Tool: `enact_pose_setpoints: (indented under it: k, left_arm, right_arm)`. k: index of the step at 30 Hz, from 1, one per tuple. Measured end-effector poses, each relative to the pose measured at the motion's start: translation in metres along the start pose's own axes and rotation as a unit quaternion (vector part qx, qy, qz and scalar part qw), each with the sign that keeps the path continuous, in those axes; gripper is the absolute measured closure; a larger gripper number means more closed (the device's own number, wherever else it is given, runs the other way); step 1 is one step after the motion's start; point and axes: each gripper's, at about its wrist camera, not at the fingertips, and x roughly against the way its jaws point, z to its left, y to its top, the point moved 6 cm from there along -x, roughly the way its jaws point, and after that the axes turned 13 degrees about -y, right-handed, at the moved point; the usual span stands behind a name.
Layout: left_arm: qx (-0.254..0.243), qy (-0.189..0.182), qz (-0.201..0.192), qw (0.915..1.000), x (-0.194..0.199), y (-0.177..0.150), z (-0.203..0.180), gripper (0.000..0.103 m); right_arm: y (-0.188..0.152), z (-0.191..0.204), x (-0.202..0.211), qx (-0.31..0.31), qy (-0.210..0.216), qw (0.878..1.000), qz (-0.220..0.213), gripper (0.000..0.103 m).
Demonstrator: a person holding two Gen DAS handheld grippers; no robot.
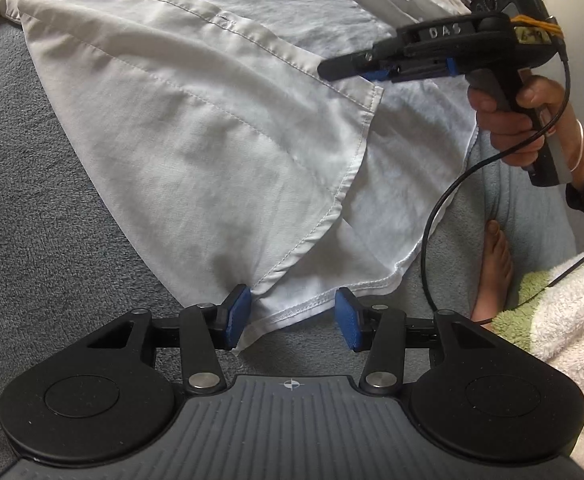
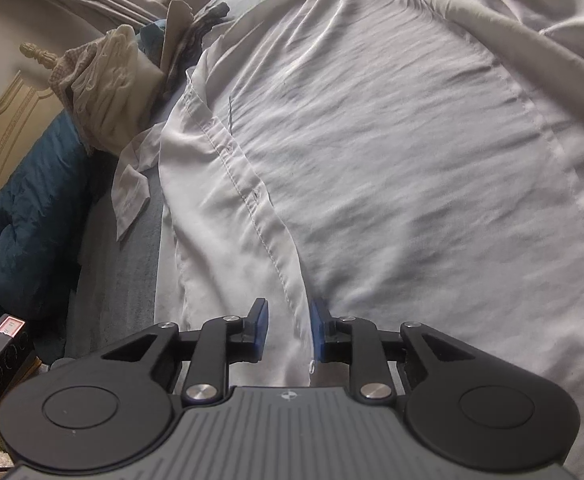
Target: Fold clothes
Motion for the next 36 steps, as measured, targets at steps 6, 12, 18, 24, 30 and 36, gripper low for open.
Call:
enact_pose_setpoints:
  k: [6,12,18,24,30,36]
  left_arm:
    - [-0.001,0.000,0.002,1.0000,0.000,0.001,0.000,0.056]
    - [0.000,0.001,0.001,1.0000,0.000,0.002,0.000,0.056]
    - [-0.001,0.000,0.002,1.0000,0.000,0.003,0.001,0.055]
    - [-0.002,-0.001,-0.001,1.0000,0.002,0.003,0.001,0.055]
    - [-0.002,-0.002,-0.003,1.0000,0.001,0.003,0.002,0.055]
    - [0.001,-0.004,-0.004,1.0000,0.004,0.005,-0.001,0.055]
  right_arm:
    - [0.014,-0.005,-0.004,0.006,-0.017,1.000,-0.002,0.073]
    - [0.007,-0.003,-0.010,0.001,-0.004,0.999,0.040,0.073]
    - [-0.007,0.005,-0.008,0.030,-0.008,0.998,0.054,0.082]
    - [-0.013,0.014,-0.004,0.055,-0.010,0.997,0.044,0.098]
    - [-0.007,0.010,0.007,0.029,0.004,0.999,0.019,0.102]
    - [-0.001,0.001,0.014,0.003,-0.008,1.000,-0.002,0.103]
